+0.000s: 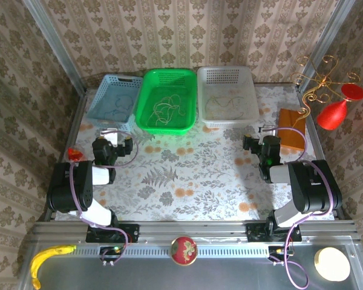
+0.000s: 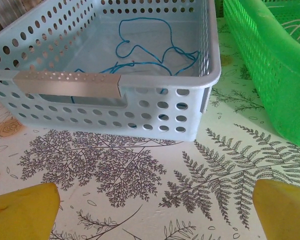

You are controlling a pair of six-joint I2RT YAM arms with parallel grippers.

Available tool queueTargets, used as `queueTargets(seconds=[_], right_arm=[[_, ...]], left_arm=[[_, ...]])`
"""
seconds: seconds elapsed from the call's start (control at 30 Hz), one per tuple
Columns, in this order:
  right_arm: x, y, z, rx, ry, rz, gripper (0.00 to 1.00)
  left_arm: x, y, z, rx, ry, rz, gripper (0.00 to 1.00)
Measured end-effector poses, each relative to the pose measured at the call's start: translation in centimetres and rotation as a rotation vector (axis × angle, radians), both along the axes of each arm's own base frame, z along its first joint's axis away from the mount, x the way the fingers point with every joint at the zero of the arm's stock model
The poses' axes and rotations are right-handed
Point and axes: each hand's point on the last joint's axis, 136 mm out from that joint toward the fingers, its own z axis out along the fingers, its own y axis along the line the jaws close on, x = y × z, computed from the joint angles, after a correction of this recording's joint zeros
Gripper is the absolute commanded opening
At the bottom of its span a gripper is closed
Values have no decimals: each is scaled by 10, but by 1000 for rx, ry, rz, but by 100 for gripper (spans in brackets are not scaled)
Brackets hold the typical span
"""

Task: Untangle the cables

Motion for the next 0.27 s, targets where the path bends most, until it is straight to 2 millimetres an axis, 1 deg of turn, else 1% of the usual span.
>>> queueTargets(seconds=[0.27], right_arm=[[5,4,5,7,-13,19,100]], left_arm=[[0,0,-1,0,3,-2,100]])
